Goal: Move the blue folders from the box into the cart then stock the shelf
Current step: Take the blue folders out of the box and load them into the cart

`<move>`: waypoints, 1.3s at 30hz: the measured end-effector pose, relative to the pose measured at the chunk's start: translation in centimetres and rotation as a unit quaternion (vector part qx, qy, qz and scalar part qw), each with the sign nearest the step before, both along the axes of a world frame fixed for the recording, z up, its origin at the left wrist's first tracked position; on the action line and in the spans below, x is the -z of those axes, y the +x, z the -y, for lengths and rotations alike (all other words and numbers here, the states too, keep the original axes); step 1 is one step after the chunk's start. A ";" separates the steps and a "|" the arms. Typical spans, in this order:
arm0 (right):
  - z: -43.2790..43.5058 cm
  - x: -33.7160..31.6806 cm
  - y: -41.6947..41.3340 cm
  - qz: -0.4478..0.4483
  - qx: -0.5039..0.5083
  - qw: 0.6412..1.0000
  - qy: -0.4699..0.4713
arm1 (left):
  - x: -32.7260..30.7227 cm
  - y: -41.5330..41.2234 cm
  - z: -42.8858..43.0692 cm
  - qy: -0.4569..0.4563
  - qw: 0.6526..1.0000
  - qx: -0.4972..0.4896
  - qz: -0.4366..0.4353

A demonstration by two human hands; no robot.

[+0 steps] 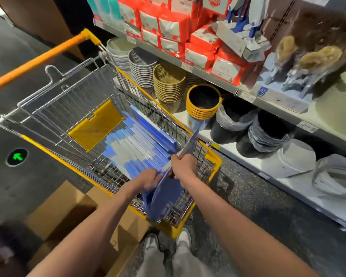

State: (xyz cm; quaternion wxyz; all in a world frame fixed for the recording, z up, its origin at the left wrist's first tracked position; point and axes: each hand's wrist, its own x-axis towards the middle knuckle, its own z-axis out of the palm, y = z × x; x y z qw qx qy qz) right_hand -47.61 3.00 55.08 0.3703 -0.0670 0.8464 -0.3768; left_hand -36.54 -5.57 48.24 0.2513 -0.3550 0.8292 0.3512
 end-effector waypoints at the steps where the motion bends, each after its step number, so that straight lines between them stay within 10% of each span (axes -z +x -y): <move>1: -0.1 0.0 -0.1 -0.013 -0.005 1.000 0.002 | 0.0 0.0 -0.1 -0.010 1.000 0.010 -0.013; 21: -5.0 1.2 0.9 -0.130 -0.033 0.991 -0.016 | -2.2 0.1 -1.0 -0.048 0.993 0.026 -0.107; 39: -3.7 8.1 4.2 0.200 0.129 0.963 -0.127 | -0.2 0.4 -1.6 0.037 0.987 0.023 -0.153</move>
